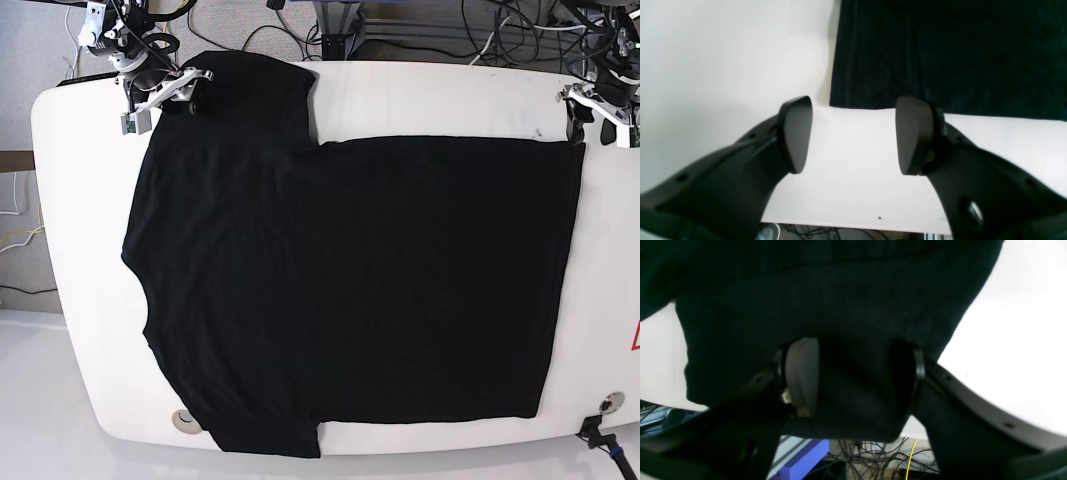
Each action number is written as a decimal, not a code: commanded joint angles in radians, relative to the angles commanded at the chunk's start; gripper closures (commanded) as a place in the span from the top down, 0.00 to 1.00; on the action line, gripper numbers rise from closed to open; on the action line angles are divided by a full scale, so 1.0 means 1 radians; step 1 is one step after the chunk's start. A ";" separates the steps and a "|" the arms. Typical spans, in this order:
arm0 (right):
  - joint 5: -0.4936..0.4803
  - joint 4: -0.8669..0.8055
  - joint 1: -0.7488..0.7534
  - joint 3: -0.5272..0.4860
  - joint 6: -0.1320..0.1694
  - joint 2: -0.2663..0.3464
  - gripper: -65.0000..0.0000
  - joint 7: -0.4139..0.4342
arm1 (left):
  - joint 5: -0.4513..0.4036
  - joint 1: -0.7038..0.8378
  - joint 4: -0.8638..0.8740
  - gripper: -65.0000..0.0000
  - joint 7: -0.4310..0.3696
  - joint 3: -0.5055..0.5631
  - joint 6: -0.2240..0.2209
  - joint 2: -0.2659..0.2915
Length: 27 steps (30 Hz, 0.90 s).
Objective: Fold the T-shirt properly
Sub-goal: 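Position both open grippers around the shirt edge fabric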
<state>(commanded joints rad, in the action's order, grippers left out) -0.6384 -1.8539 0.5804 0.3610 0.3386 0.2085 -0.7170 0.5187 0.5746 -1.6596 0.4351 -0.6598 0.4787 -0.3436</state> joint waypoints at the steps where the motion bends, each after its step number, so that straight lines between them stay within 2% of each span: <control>1: -0.001 0.000 0.001 -0.001 -0.001 -0.001 0.51 0.000 | 0.000 0.000 0.000 0.58 0.005 0.003 0.002 0.000; 20: 0.003 0.038 -0.011 -0.011 0.001 0.001 0.50 0.000 | 0.004 -0.003 0.001 0.58 0.017 0.002 -0.001 -0.005; 27: -0.061 0.028 -0.007 -0.021 0.009 -0.004 0.51 -0.013 | 0.003 0.005 0.008 0.56 0.027 0.003 0.012 0.000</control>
<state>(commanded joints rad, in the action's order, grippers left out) -0.6995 -1.8255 0.5737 0.3404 0.3477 0.2043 -0.7302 0.5217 0.5795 -1.6514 0.4620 -0.6568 0.4911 -0.3437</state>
